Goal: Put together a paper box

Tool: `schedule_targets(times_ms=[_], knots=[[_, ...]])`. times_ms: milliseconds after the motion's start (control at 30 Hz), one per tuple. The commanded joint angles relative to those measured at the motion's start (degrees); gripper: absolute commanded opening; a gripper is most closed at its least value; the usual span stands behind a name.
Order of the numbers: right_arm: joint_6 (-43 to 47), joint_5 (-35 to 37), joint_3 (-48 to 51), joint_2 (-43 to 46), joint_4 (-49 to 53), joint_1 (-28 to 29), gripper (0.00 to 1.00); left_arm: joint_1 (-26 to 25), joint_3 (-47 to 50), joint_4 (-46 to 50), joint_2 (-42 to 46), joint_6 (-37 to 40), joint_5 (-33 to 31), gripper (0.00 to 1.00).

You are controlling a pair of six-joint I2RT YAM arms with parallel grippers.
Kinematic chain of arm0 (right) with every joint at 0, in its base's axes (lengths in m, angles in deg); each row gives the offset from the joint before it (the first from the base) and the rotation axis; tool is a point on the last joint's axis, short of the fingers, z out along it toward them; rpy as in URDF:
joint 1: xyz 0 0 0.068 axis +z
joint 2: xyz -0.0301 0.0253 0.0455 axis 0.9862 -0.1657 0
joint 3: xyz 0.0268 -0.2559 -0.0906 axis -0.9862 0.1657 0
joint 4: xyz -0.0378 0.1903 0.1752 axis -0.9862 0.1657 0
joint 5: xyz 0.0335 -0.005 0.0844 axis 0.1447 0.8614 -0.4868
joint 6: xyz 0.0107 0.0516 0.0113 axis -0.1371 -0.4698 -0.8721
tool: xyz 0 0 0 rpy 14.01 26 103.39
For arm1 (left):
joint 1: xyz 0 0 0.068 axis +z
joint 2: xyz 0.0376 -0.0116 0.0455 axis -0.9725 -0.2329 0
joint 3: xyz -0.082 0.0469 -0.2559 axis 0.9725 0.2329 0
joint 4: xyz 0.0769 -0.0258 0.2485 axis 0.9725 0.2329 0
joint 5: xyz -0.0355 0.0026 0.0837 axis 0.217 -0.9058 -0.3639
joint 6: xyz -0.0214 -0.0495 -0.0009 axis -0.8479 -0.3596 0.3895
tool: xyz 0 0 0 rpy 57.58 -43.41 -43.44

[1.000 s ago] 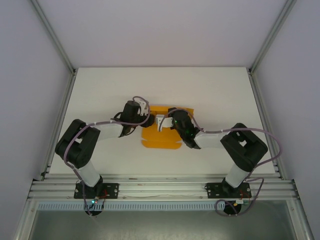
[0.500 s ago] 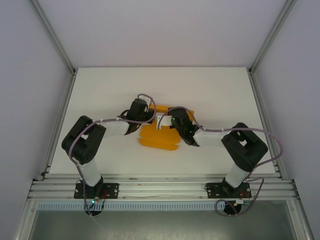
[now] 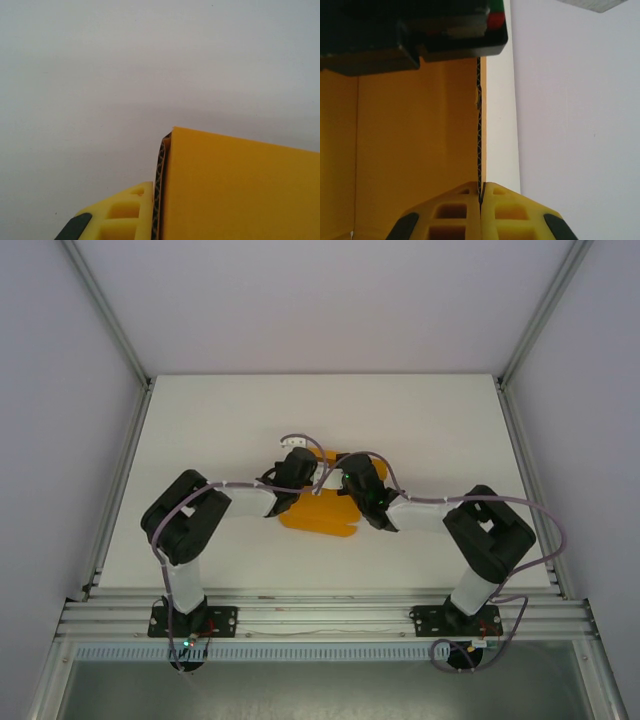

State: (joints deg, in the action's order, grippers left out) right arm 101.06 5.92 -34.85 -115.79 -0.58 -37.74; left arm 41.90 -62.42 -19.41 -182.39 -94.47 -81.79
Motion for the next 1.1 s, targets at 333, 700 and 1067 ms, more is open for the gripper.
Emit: schedule_targets(times_ms=[333, 700, 1067], knots=[[-2.93, 0.23, -0.14, 0.19, 6.81, 0.7, 0.0, 3.21, 3.94, 5.8, -0.51, 0.01, 3.25, 0.21], [-3.27, -0.16, -0.31, 0.49, 7.72, 0.79, 0.0, 3.61, 3.93, 4.54, 1.53, 0.2, 1.67, 0.0], [-3.1, 0.14, -0.49, 0.46, 8.38, 0.76, 0.0, 3.52, 3.52, 2.89, 1.74, -3.07, -3.17, 0.0]])
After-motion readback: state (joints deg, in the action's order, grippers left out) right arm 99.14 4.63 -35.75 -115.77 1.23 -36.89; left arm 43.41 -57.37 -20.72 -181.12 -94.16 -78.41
